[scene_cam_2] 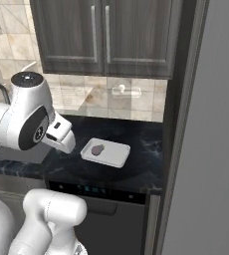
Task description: Take the garlic and eggplant out of the freezer and place them in the tupperware container on the counter. Then put the tupperware containing the vegetables back in the freezer.
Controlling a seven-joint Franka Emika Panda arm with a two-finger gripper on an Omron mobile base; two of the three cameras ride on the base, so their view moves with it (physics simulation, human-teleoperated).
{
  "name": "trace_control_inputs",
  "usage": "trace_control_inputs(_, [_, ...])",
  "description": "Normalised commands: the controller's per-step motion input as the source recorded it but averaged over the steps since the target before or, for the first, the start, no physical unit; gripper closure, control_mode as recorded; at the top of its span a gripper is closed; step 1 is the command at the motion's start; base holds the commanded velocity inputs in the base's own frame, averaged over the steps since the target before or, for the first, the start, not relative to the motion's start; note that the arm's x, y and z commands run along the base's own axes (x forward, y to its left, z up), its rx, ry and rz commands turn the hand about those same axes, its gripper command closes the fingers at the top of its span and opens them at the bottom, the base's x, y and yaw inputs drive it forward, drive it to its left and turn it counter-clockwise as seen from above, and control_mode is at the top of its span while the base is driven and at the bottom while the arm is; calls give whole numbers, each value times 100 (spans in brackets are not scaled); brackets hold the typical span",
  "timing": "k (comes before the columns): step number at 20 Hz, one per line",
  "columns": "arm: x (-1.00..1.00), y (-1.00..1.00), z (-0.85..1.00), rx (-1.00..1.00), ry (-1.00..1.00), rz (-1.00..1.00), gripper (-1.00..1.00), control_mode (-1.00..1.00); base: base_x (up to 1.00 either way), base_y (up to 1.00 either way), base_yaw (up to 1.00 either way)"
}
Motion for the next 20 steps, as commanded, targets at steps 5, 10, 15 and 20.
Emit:
trace_control_inputs(5, [-11, 1, 0, 0, 3, 0, -100, 100, -75, 11, -2])
trace_control_inputs(10, [0, 0, 0, 0, 0, 0, -100, 100, -100, 4, -9])
trace_control_inputs(15, [0, 0, 0, 0, 0, 0, -100, 100, -86, -20, -12])
trace_control_inputs(20, [0, 0, 0, 0, 0, 0, -100, 100, -18, -83, -2])
